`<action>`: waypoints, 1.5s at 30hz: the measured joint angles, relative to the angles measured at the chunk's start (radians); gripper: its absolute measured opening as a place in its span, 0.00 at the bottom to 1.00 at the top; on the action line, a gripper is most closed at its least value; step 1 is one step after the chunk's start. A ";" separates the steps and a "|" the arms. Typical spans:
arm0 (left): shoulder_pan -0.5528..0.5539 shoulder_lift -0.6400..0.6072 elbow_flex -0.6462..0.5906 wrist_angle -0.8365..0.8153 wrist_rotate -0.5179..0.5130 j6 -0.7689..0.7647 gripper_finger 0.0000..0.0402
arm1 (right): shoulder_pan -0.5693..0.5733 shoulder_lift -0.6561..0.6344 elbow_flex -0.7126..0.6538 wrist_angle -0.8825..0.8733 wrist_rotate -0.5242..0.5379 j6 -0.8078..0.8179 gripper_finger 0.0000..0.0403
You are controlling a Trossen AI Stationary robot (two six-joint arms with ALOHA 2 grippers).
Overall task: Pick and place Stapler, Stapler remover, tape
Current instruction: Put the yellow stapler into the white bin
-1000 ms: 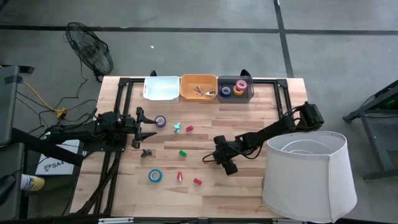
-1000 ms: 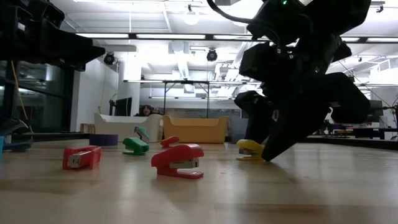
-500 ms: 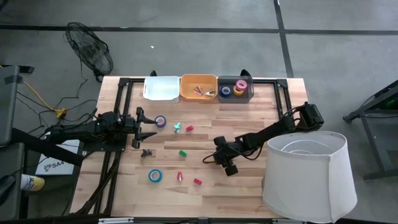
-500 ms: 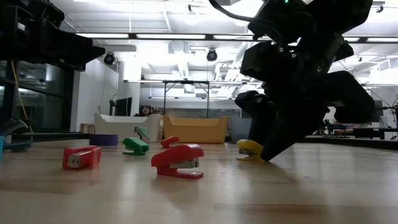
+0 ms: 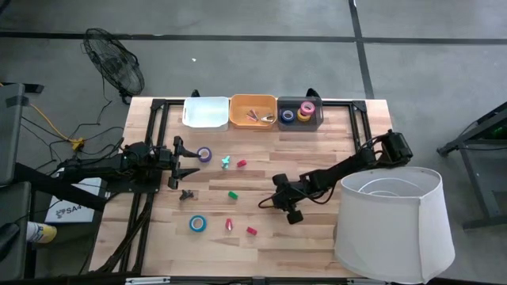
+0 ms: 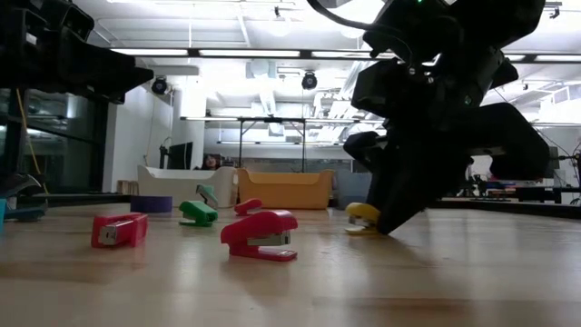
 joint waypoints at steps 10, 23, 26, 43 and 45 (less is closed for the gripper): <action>0.000 0.000 0.000 0.000 0.000 0.000 0.55 | -0.001 0.001 -0.001 0.021 0.171 -0.002 0.16; 0.000 0.000 0.000 0.000 0.000 0.000 0.55 | -0.037 0.001 -0.001 0.063 0.244 0.229 0.16; 0.000 0.000 0.000 0.000 0.000 0.000 0.55 | -0.045 0.001 -0.001 0.094 0.242 0.251 0.16; 0.000 0.000 0.000 0.014 -0.043 0.000 0.55 | -0.076 0.001 -0.001 0.393 0.267 0.139 0.16; 0.000 0.000 0.000 0.014 -0.045 0.004 0.55 | -0.087 0.001 -0.001 0.430 0.265 0.129 0.16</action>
